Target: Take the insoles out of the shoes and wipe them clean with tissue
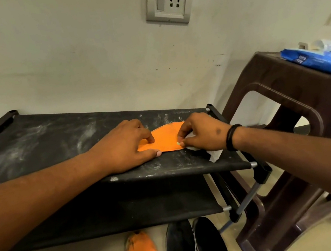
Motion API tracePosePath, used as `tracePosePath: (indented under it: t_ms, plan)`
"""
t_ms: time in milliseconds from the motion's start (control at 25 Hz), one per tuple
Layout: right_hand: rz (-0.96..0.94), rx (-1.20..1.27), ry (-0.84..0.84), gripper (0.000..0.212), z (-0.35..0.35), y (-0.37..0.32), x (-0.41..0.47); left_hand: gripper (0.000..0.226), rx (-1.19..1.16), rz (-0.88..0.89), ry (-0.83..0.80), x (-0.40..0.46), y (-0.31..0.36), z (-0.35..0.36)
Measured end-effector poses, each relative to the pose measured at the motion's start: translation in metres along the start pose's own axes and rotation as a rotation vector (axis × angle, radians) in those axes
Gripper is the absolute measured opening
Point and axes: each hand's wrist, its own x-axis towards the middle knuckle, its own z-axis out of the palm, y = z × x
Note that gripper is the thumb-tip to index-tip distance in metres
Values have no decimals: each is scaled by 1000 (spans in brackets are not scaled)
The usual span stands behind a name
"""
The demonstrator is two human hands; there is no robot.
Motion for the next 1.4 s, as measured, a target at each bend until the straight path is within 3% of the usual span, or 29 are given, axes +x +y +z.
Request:
tracePosePath:
  t_ms: [240,480,680,920,1080,1400]
  plan:
    - [161,-82,84,10,-5,21,3,48,12,7,4,1,0,1]
    - [45,-35,32,13,2,6,-1,49,9,21,16,0,-1,1]
    - [162,-209,81,14,-4,18,5,49,19,27,15,1,1,-1]
    - [29,-92,13,13,3,2,1,49,19,32,17,-1,-1,-1]
    - [88,-193,108,14,-6,12,3,50,19,35,20,0,-1,0]
    - [206,-131,194,21,0,14,16,50,22,37,17,1,-1,0]
